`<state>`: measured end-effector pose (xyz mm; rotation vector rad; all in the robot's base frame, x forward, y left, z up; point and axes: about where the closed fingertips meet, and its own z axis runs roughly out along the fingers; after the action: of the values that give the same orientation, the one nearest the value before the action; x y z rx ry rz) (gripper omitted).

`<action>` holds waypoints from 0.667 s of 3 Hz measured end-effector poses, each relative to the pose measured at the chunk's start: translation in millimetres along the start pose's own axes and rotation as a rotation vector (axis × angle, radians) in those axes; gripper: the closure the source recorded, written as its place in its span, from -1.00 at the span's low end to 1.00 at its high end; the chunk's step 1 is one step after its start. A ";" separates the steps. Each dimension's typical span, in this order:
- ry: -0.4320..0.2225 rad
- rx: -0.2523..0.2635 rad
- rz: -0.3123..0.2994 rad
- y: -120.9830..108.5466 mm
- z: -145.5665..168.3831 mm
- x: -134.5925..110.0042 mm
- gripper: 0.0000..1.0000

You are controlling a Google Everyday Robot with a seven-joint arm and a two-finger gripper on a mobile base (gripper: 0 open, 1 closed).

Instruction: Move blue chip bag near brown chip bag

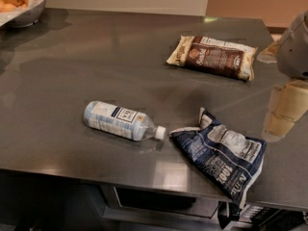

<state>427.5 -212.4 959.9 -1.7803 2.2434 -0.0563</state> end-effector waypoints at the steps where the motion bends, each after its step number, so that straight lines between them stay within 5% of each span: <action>1: 0.004 -0.064 -0.017 19.0 24.7 4.3 -1.00; 2: -0.007 -0.095 -0.020 39.1 51.7 9.0 -1.00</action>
Offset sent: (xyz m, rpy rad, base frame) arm -0.0426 0.0114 -0.1083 0.0461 0.1340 0.0490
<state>400.9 -204.5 900.6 -1.8485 2.2585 0.0538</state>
